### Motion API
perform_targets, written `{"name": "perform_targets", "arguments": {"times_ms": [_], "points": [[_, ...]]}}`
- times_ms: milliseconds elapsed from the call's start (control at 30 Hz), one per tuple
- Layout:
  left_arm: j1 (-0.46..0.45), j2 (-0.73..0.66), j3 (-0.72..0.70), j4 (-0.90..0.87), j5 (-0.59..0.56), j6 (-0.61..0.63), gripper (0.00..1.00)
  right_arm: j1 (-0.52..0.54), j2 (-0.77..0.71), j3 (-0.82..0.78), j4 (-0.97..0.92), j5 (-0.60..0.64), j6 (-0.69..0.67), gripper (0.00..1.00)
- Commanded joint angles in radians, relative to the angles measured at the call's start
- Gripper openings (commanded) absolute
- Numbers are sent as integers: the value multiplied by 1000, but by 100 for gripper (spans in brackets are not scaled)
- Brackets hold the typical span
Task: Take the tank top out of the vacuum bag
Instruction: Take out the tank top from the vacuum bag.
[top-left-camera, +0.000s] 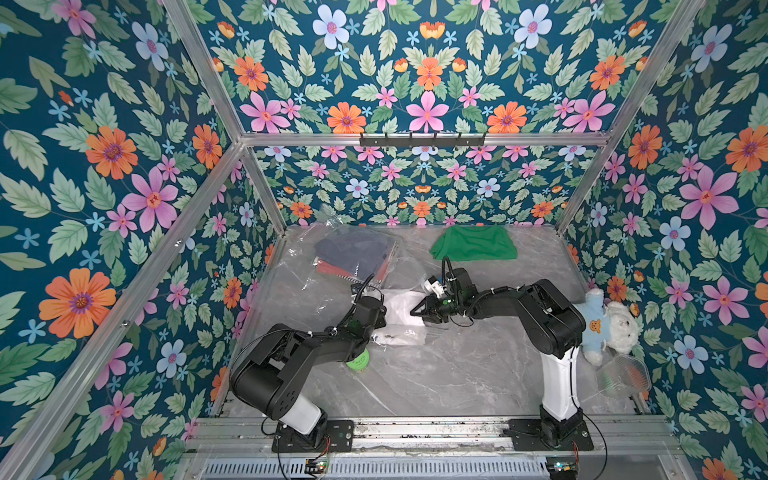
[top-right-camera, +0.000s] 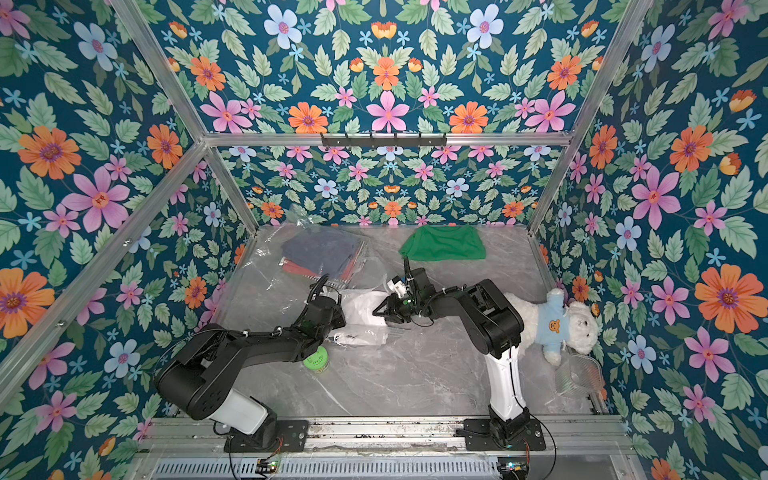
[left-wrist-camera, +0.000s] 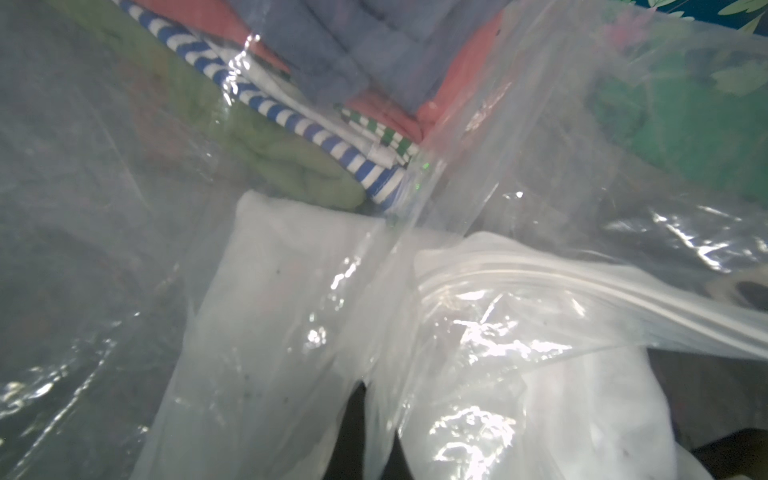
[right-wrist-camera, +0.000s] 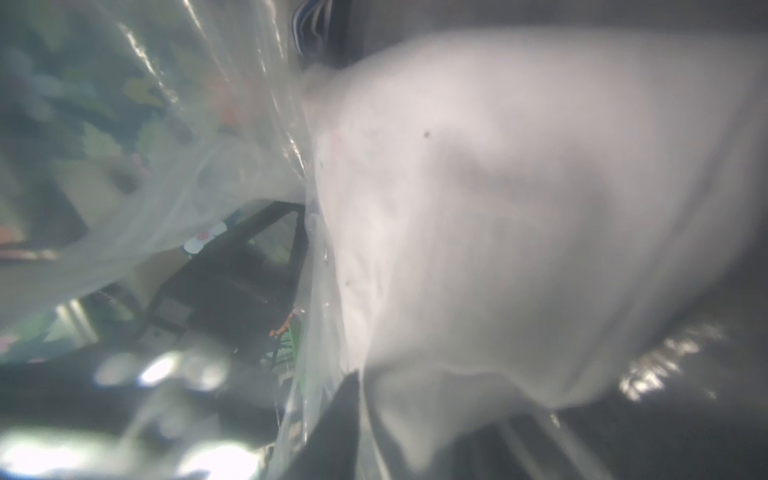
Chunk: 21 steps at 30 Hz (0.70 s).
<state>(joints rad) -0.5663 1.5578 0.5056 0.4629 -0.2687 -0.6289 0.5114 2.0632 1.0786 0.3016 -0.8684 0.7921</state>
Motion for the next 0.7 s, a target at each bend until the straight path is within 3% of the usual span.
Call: {"name": "perform_targets", "arguments": {"times_ms": [0, 33, 367, 667], "points": [[0, -2, 2, 4, -8, -8, 0, 0, -27, 4, -17, -4, -27, 7], [0, -6, 1, 0, -16, -8, 0, -1, -43, 3, -39, 12, -46, 0], [0, -77, -22, -48, -133, 4, 0, -92, -181, -83, -78, 94, -76, 0], [0, -61, -12, -62, -132, 0, 0, -119, -224, -77, -181, 142, -134, 0]]}}
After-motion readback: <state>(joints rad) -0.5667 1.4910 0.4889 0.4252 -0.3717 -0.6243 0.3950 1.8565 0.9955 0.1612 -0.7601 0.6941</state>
